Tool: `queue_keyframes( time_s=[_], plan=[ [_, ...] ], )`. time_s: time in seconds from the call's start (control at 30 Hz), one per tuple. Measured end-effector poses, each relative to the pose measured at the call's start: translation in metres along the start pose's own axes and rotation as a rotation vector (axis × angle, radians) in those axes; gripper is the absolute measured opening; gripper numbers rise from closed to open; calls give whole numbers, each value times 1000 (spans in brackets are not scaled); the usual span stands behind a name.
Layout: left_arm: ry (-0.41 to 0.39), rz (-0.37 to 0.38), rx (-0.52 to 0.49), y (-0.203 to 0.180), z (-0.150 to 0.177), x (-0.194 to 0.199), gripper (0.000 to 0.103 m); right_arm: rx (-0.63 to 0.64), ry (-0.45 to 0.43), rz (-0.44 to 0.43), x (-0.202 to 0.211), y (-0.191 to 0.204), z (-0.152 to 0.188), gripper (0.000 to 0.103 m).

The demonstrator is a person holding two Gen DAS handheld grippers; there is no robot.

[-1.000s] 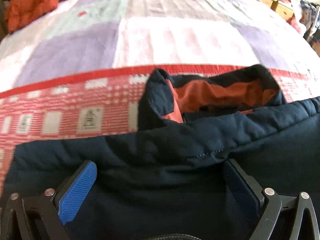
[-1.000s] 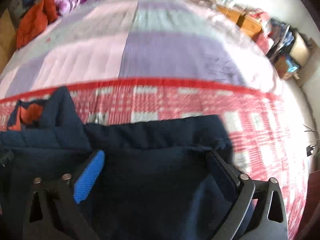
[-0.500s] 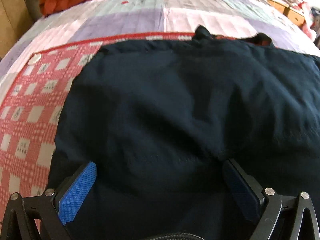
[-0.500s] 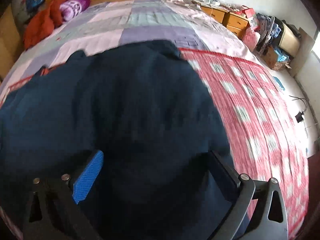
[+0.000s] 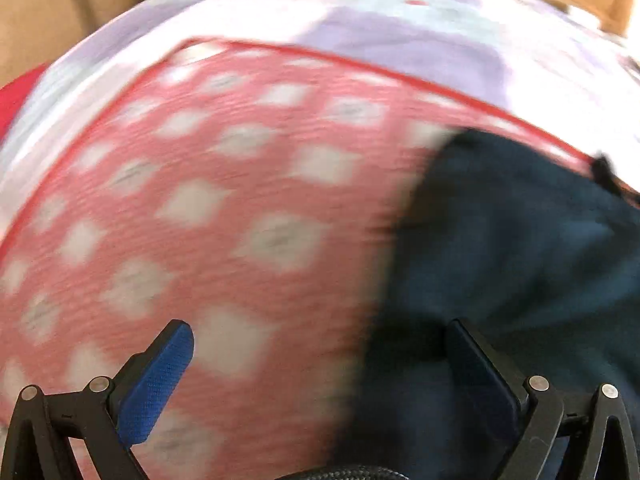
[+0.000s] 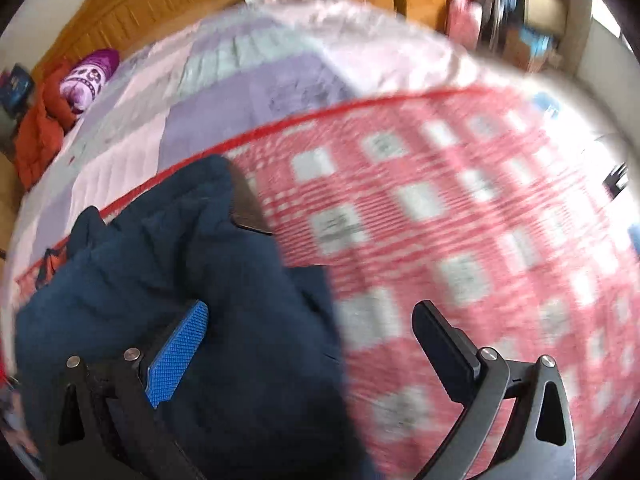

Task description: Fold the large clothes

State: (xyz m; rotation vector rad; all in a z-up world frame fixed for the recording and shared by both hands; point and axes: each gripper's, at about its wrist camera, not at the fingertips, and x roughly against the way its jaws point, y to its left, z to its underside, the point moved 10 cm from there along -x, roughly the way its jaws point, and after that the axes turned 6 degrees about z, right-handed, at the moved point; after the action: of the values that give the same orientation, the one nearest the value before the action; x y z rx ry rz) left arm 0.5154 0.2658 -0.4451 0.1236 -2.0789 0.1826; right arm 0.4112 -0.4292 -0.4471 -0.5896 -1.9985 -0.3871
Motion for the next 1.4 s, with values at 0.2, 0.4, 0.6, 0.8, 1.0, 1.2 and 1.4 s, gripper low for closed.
queue_keyframes(
  time_s=[0.2,0.4,0.6,0.8,1.0,1.2,1.4],
  plan=[
    [-100,11,-129,-7,27,69,103,251,-174,54,82,10,44,103],
    [-96,247,-393,-155,116,117,103,475,-241,-124,141,145,137,103],
    [-28,244,-395,-169,159,83,103,633,-231,-151,132,194,191,103],
    [-42,91,-288,-56,149,61,103,410,-171,5,91,30,164,103],
    [1,39,-235,4,144,52,103,262,-63,106,74,-92,158,103],
    [34,-36,-191,0,156,43,103,276,-80,140,73,-100,165,103],
    [62,-121,-326,-18,154,58,103,271,-85,196,92,-90,167,102]
  ],
)
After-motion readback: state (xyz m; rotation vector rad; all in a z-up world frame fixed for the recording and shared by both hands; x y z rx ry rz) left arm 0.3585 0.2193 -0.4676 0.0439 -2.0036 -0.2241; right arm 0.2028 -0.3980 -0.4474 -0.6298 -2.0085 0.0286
